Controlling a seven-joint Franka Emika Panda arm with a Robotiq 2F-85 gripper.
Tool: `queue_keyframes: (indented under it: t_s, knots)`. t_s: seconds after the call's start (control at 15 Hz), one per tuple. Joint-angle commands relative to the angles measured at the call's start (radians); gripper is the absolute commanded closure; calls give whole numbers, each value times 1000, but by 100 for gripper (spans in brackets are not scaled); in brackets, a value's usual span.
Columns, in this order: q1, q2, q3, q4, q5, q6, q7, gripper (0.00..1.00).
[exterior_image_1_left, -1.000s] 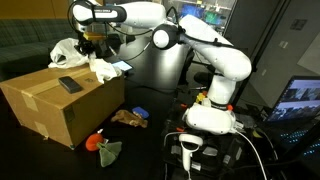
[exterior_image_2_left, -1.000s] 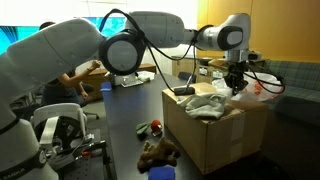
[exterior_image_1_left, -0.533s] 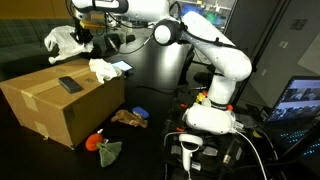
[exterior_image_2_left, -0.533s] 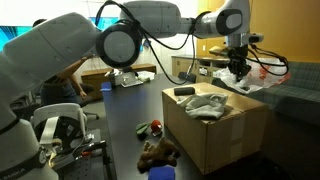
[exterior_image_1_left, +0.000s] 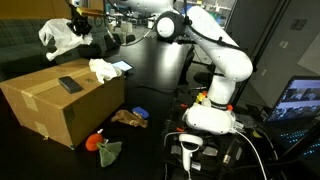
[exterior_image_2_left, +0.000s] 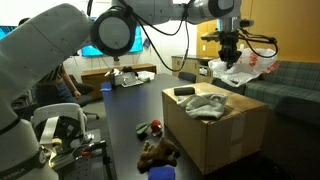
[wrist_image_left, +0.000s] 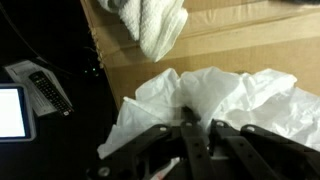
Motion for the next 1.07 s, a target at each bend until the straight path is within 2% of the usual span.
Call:
queue_keyframes:
  t_s: [0.0, 0.2, 0.33, 0.6, 1.0]
  knots:
    - [27, -83, 10, -76, -10, -145, -75, 89]
    - [42, -118, 18, -122, -9, -264, -156, 91]
    - [54, -144, 15, -166, -14, -299, -191, 90]
    - [73, -218, 14, -313, -20, -306, -273, 91]
    - [101, -334, 14, -605, -42, -277, -382, 90]
